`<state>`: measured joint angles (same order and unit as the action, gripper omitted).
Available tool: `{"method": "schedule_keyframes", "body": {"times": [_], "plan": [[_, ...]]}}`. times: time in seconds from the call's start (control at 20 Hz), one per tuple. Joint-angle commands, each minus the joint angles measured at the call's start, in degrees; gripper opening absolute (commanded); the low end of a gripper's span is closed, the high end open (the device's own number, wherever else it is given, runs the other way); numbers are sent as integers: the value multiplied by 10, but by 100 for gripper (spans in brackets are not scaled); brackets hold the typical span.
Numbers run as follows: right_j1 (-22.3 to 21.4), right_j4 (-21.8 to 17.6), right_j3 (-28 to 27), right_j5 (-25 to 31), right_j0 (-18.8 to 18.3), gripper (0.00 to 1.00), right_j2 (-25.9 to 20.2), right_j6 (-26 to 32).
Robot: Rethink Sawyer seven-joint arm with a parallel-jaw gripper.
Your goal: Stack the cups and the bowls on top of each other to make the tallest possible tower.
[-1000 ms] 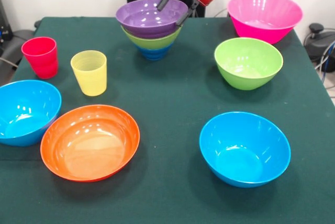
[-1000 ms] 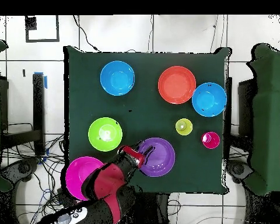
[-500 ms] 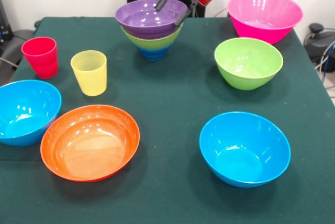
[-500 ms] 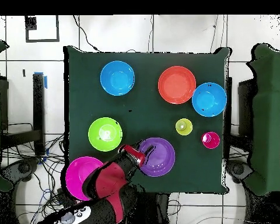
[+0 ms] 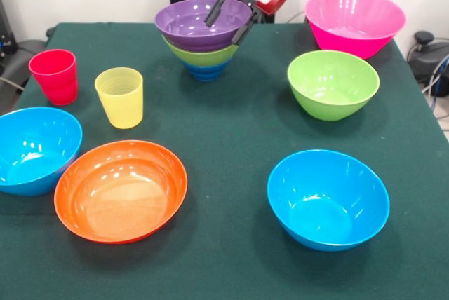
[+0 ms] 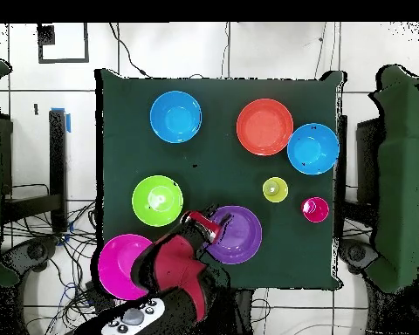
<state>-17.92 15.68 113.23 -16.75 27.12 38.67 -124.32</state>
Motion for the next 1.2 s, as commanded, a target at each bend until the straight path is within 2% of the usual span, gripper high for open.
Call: {"method": "schedule_keyframes", "body": {"times": [0.05,0.3,0.75,1.2], "plan": [[-23,-46,-47,48,-43,100,-137,-50],[-37,-45,-48,62,-56,100,-152,-48],[-42,-39,-51,81,-56,100,-156,-35],[-47,-53,-45,79,-68,100,-161,-27]]}}
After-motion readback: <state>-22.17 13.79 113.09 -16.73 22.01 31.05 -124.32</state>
